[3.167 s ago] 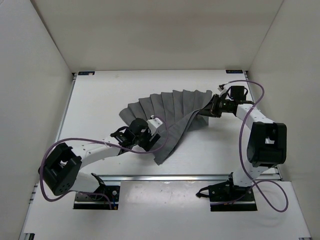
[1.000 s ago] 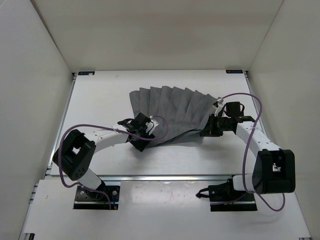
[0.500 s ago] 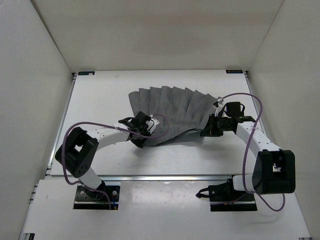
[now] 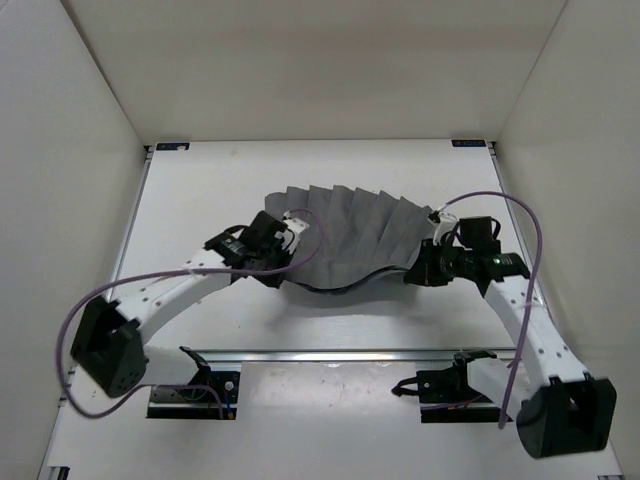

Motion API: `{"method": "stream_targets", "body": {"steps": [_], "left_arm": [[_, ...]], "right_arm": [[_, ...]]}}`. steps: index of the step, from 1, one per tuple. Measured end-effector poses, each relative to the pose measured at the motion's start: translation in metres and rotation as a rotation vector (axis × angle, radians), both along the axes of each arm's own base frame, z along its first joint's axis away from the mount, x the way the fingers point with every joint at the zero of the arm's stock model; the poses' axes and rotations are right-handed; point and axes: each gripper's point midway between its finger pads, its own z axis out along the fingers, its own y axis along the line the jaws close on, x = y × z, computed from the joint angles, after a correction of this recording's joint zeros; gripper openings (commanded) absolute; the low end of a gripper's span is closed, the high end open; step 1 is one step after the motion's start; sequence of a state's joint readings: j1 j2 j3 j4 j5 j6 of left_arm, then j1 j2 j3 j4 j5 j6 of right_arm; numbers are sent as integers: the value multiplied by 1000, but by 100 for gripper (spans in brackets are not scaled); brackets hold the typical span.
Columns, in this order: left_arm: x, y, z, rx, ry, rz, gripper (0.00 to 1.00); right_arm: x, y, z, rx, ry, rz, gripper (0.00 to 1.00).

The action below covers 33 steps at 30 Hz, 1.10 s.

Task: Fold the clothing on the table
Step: Fold the skirt

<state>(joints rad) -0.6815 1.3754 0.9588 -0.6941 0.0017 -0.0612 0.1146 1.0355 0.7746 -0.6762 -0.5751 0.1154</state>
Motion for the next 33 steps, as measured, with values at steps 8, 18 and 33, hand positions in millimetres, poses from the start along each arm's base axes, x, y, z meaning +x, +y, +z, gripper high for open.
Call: {"method": "stream_targets", "body": {"steps": [8, 18, 33], "left_arm": [[-42, 12, 58, -133, 3, 1, 0], [-54, 13, 139, -348, -66, 38, 0], [143, -8, 22, -299, 111, 418, 25]], "right_arm": [[-53, 8, 33, 43, -73, 58, 0], [-65, 4, 30, 43, -4, 12, 0], [122, -22, 28, 159, -36, -298, 0]]}}
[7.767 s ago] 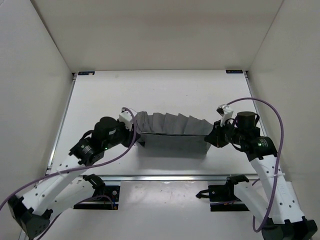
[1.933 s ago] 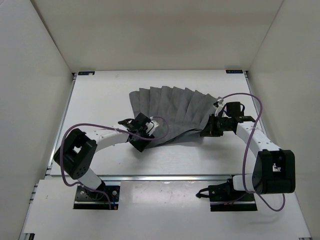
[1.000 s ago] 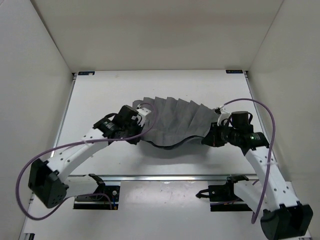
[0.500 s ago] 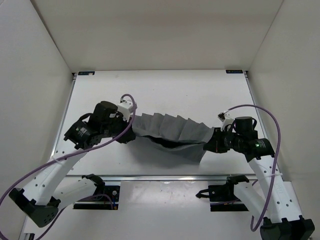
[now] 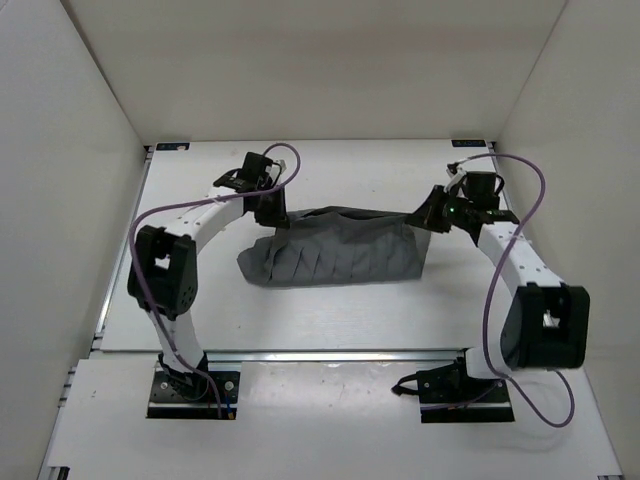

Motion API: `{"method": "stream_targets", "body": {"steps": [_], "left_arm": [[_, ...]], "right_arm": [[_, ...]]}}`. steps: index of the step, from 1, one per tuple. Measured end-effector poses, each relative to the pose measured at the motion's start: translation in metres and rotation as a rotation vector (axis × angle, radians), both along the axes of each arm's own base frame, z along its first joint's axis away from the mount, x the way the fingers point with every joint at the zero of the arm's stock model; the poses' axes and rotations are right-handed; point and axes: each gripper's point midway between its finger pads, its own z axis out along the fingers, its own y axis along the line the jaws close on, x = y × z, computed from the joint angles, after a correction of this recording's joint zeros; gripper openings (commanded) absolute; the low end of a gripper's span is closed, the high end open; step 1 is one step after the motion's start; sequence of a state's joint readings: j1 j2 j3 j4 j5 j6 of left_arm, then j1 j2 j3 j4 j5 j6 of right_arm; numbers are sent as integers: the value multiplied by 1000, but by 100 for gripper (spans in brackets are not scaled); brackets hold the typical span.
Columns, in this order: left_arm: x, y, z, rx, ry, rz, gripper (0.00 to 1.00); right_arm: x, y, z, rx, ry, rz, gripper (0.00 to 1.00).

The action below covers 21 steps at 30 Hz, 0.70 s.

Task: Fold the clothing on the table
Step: Fold the skirt

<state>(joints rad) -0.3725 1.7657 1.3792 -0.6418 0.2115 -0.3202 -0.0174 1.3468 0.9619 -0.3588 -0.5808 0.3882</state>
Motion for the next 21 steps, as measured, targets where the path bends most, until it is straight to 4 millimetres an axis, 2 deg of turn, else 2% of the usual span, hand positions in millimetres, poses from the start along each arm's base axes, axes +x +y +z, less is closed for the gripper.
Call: {"method": "stream_targets", "body": {"steps": [1, 2, 5, 7, 12, 16, 21], "left_arm": [[11, 0, -9, 3, 3, 16, 42], [21, 0, -16, 9, -2, 28, 53], [38, 7, -25, 3, -15, 85, 54], [48, 12, -22, -13, -41, 113, 61], [66, 23, -7, -31, -107, 160, 60], [57, 11, -1, -39, -148, 137, 62], [24, -15, -25, -34, -103, 66, 63]], "right_arm": [[14, 1, -1, 3, -12, -2, 0], [25, 1, -3, 4, -17, -7, 0], [63, -3, -7, -5, -39, -37, 0], [83, -5, -12, -11, -52, -46, 0], [117, -3, -34, -32, -35, -52, 0], [127, 4, -48, -49, -17, -29, 0], [120, 13, -57, -82, 1, 10, 0]]}}
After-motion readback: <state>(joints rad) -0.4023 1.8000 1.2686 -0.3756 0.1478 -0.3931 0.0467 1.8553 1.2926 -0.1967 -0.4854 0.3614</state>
